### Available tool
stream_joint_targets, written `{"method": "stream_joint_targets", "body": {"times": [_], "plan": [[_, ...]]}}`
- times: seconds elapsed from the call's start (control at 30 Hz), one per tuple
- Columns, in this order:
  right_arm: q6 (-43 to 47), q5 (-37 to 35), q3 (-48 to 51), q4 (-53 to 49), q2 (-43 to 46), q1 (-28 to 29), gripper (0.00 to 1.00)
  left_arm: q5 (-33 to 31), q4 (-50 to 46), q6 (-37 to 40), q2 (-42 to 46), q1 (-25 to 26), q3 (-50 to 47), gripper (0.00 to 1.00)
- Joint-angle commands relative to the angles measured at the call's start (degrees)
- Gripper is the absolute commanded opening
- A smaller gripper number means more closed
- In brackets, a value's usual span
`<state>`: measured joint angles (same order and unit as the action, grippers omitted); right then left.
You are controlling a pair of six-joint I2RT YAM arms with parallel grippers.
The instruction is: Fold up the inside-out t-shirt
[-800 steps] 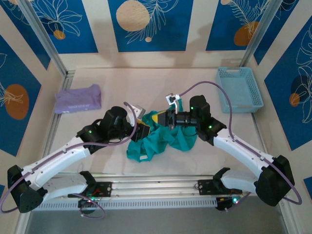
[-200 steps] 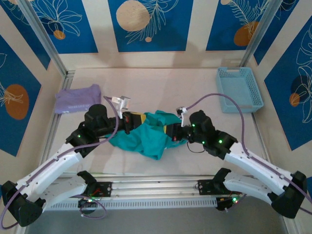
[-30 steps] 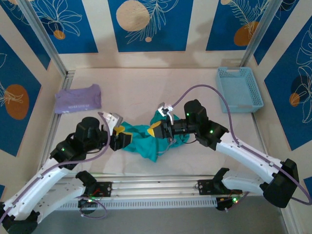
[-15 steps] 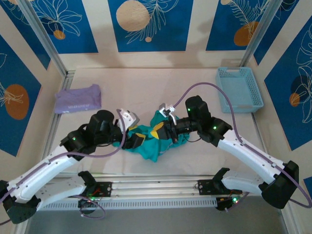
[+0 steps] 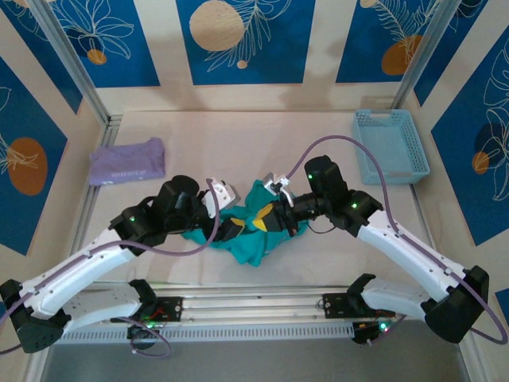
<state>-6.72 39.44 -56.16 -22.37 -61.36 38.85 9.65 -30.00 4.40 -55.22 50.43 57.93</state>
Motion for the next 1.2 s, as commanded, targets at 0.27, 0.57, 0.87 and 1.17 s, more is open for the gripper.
{"method": "stream_joint_targets", "body": {"times": [0.27, 0.57, 0.87, 1.17], "plan": [[4.1, 7.0, -1.8, -3.1, 0.8, -0.6, 0.0, 5.8, 0.1, 12.7, -3.5, 0.5, 2.3, 0.72], [5.7, 5.7, -2.0, -4.8, 1.2, -2.8, 0.0, 19.0, 3.3, 9.1, -9.2, 0.6, 3.4, 0.24], [-2.9, -5.7, -8.7, -3.7, -5.5, -5.5, 0.2, 14.4, 15.4, -21.6, -4.0, 0.5, -1.1, 0.0], [-13.8, -33.2, -7.3, -10.5, 1.7, -1.1, 0.46, 4.7, 22.8, -39.4, -3.4, 0.5, -6.0, 0.0]]}}
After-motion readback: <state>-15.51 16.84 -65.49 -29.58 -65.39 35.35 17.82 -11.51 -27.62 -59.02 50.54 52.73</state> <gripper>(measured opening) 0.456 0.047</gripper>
